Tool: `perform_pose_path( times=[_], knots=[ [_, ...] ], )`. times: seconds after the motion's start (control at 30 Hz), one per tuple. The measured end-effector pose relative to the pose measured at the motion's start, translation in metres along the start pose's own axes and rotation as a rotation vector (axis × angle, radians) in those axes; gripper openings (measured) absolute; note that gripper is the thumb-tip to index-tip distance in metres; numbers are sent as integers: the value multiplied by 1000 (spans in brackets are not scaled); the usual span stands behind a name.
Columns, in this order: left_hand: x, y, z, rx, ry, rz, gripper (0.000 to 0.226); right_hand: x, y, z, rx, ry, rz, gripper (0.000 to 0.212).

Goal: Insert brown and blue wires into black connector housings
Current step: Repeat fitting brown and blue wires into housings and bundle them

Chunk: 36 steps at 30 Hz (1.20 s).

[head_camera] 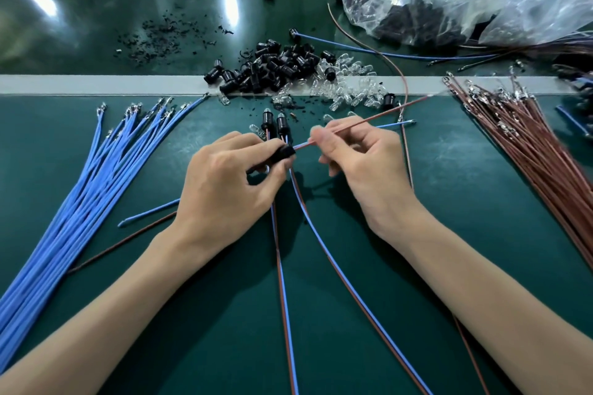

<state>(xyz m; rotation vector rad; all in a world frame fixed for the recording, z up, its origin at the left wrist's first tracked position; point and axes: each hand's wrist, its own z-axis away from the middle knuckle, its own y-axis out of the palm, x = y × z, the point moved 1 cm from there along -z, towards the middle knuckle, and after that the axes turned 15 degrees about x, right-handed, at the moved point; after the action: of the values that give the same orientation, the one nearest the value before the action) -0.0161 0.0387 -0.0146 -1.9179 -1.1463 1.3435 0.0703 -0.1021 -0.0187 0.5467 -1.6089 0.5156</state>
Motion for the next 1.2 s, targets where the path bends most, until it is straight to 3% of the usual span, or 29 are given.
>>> perform_pose_path(
  times=[0.17, 0.47, 0.7, 0.83, 0.9, 1.0, 1.13, 1.2],
  knots=[
    [-1, 0, 1, 47, 34, -7, 19, 0, 5, 0, 24, -20, 149, 22],
    [1, -1, 2, 56, 23, -16, 15, 2, 11, 1, -21, -48, 303, 13],
    [2, -1, 3, 31, -38, -9, 20, 7, 10, 7, -173, -81, 791, 56],
    [2, -1, 2, 20, -75, 4, 22, 23, -26, -7, -379, -128, 1018, 33],
    [1, -1, 2, 23, -71, 14, 22, 19, -54, -17, -428, -3, 1132, 33],
    [0, -1, 2, 35, -66, 22, 22, 5, -87, -18, -417, 339, 1268, 75],
    [4, -2, 2, 16, -106, 21, 24, 7, -107, -17, -466, 348, 1247, 82],
    [5, -3, 2, -10, -131, 46, 25, 8, -122, -18, -490, 446, 1301, 81]
  ],
)
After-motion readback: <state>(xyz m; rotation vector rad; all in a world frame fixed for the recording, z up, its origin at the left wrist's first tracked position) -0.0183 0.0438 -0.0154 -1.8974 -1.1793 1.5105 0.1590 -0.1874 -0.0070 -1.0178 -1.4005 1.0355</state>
